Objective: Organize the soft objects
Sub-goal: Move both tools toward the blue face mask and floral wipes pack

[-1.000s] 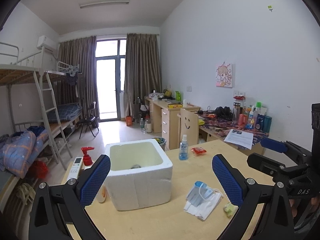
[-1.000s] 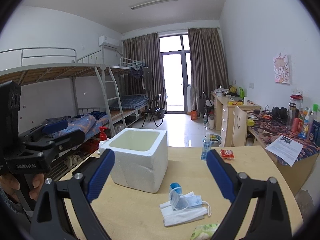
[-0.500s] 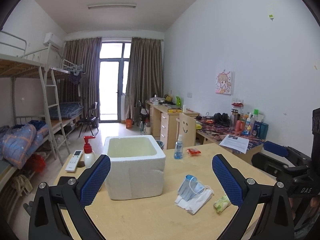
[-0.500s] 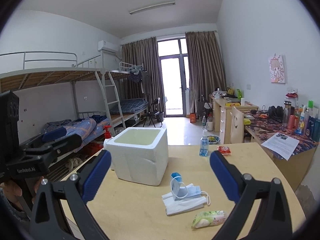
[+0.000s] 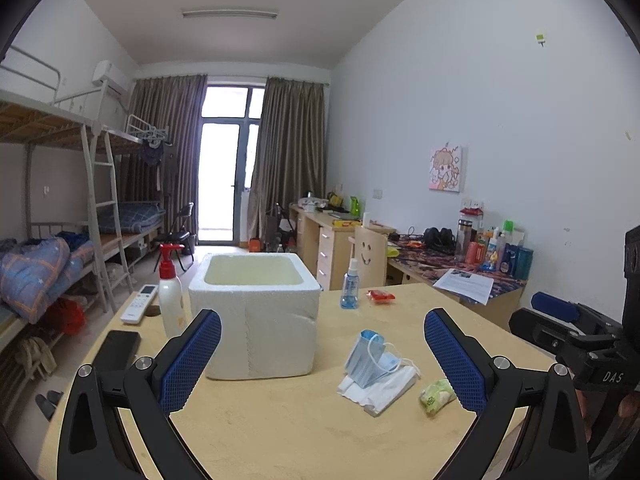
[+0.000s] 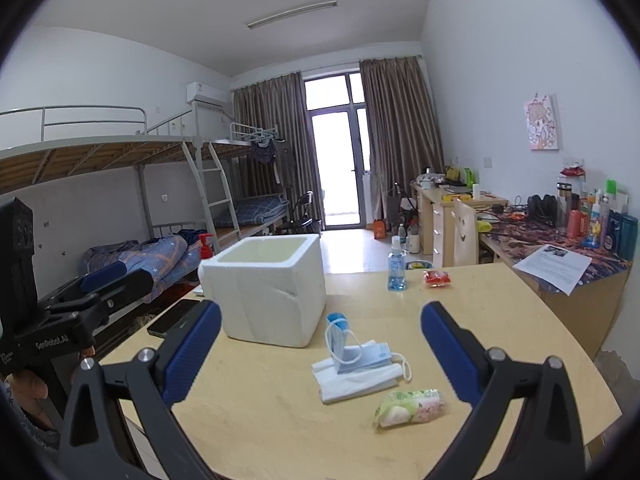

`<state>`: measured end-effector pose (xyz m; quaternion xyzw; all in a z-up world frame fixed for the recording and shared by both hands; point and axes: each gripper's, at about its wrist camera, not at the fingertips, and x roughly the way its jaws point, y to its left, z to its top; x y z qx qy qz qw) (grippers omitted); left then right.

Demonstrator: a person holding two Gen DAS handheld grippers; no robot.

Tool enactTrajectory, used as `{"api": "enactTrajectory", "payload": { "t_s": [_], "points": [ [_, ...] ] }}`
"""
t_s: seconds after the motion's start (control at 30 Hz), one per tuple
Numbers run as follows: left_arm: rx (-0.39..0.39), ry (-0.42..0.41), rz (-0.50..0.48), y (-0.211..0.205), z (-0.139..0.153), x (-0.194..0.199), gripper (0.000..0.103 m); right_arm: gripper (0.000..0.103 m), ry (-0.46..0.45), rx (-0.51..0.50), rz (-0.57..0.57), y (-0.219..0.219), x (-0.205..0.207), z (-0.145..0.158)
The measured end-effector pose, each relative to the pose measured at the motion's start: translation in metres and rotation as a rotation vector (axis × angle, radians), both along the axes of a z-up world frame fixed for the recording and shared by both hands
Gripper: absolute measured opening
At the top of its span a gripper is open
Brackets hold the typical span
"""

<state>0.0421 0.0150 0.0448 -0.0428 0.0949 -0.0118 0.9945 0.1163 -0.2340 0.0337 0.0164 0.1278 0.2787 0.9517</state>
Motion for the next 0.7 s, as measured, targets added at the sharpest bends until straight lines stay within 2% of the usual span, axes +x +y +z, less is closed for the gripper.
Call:
{"api": "enactTrajectory", "payload": {
  "t_s": [0.17,0.33,0.7],
  "points": [
    [-0.004,-0.022,0.013,-0.002,-0.014,-0.002,0.102,0.102,-0.002,-0.014,-0.040,-0.006,-0.004,-0.015],
    [-0.029,-0.014,-0.011,-0.001,-0.028,-0.001,0.102,0.102,0.052,0.001,-0.042,-0.013,0.002,-0.035],
    [0.001,-0.025,-0.048,-0.009,-0.050,0.006,0.102,0.102,0.066,-0.092,-0.106,-0.011,0.004,-0.070]
  ]
}}
